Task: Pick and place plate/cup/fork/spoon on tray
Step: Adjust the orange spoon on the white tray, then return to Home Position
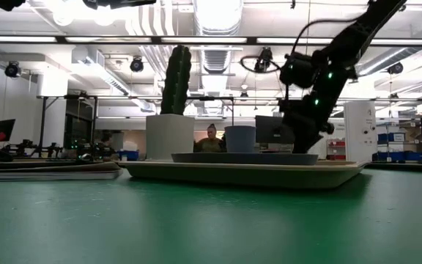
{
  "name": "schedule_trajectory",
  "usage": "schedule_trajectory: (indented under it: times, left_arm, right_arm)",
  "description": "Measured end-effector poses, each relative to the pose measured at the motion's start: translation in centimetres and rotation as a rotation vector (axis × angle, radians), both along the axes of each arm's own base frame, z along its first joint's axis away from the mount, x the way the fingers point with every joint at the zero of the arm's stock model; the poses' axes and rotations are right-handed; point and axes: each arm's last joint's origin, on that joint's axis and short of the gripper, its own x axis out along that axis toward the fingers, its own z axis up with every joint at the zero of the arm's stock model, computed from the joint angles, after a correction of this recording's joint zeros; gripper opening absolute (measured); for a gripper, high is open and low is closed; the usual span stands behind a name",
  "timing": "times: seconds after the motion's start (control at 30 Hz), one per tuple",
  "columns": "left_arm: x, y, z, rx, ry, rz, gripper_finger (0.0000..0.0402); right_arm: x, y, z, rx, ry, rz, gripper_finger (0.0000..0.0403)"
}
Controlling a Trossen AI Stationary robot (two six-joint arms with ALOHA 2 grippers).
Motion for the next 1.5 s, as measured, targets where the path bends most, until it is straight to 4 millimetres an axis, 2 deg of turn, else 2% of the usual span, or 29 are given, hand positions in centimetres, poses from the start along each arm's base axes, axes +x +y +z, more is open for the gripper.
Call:
schedule_trajectory:
  times: [0.17,0.33,0.47,0.57,0.7,0.77,0.87,1.03,1.17,1.5]
  left_arm:
    - [0.0,0.0,0.0,-0.003,0.004,0.021,0.0254]
    - [-0.3,0.3,-0.4,-0.013,0.053,0.172,0.0254]
    - [-0.4,-0.1,-1.0,0.048,0.144,0.123,0.0251]
    - [-0.5,-0.6,-1.4,0.075,0.188,-0.056,0.0239]
    - [-0.8,-1.7,-1.9,0.028,0.248,-0.612,0.021]
    - [-1.1,-2.1,-2.1,0.018,0.279,-0.786,0.0185]
    - [-2.1,-1.8,-2.3,0.021,0.371,-0.767,0.0129]
    - [-4.4,0.0,-2.8,-0.072,0.453,-0.703,0.0017]
    - [-6.8,1.2,-2.9,-0.101,0.373,-0.708,0.0009]
    - [-11.4,3.7,-6.8,-0.204,0.172,-0.709,0.0]
  right_arm:
    - [-0.3,2.4,2.9,-0.004,-0.07,0.053,0.0011]
    - [-1.0,6.4,5.2,-0.046,-0.204,0.182,0.0011]
    - [-1.9,9.9,6.5,-0.09,-0.374,0.313,0.0011]
    - [-2.7,12.2,6.8,-0.131,-0.489,0.433,0.0011]
    - [-3.9,14.4,6.8,-0.183,-0.624,0.561,0.0011]
    - [-4.5,15.2,6.6,-0.212,-0.668,0.616,0.0011]
    - [-5.2,15.7,6.2,-0.251,-0.721,0.67,0.0011]
    - [-6.4,15.8,5.5,-0.306,-0.785,0.704,0.0011]
    - [-7.5,15.8,5.4,-0.329,-0.83,0.753,0.0011]
    - [-10.3,15.6,5.7,-0.438,-0.97,0.778,0.0011]
